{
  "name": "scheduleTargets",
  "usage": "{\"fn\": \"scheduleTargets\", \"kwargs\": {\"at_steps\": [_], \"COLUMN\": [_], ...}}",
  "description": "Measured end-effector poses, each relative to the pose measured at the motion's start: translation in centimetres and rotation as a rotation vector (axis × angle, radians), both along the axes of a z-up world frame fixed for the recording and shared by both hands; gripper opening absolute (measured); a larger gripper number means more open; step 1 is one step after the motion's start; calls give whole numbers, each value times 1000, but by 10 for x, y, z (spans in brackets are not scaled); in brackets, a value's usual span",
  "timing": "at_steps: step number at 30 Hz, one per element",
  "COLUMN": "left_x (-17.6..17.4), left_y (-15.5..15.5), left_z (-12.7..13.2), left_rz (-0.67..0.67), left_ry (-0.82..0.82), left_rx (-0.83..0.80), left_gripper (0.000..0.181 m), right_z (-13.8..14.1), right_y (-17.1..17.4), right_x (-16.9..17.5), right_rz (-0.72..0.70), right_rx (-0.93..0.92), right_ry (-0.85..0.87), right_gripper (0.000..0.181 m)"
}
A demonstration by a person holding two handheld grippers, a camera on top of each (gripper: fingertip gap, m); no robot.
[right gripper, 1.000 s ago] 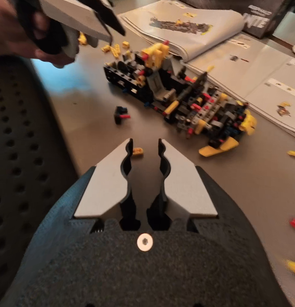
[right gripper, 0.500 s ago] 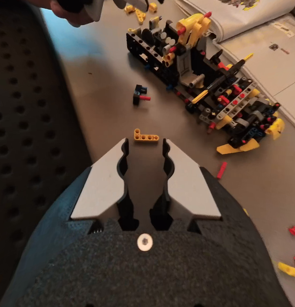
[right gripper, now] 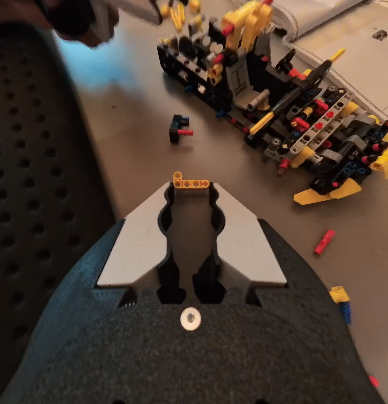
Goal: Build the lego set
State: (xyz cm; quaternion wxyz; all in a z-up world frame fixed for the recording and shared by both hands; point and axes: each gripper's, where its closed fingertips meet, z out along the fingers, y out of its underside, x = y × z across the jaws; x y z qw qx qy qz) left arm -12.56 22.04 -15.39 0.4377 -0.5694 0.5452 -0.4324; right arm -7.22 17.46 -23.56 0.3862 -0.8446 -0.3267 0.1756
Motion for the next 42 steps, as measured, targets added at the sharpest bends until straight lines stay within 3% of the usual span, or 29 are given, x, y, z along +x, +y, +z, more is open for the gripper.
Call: {"fn": "scheduleTargets", "kwargs": {"at_steps": [7, 10, 13, 16, 18, 24, 29, 35, 38, 42], "left_x": [3, 4, 2, -2, -6, -6, -8, -10, -9, -11], "left_y": [-38, -32, -25, -21, -9, 2, 13, 11, 2, -25], "left_z": [4, 7, 19, 33, 43, 45, 48, 47, 48, 55], "left_rz": [-159, -107, -62, -54, 3, 157, 247, 207, 94, -197], "left_ry": [-21, -34, -87, -160, -203, -183, -173, -178, -211, -276], "left_rx": [97, 149, 160, 87, 79, 342, 398, 368, 185, -279], "left_gripper": [21, 22, 22, 23, 23, 23, 23, 10, 10, 10], "right_z": [74, 111, 136, 140, 138, 146, 139, 126, 131, 128], "right_y": [9, 26, 27, 29, 36, 59, 62, 59, 54, 44], "right_x": [-14, -20, -35, -43, -47, -51, -72, -85, -73, -60], "right_rz": [0, -30, 67, 126, 88, -68, -91, -96, -71, -33], "right_rx": [-128, -136, -311, -393, -383, -279, -350, -359, -218, 43], "right_ry": [679, 979, 1306, 1414, 1429, 1613, 1676, 1554, 1377, 903], "right_gripper": [31, 30, 30, 30, 30, 30, 30, 30, 34, 37]}}
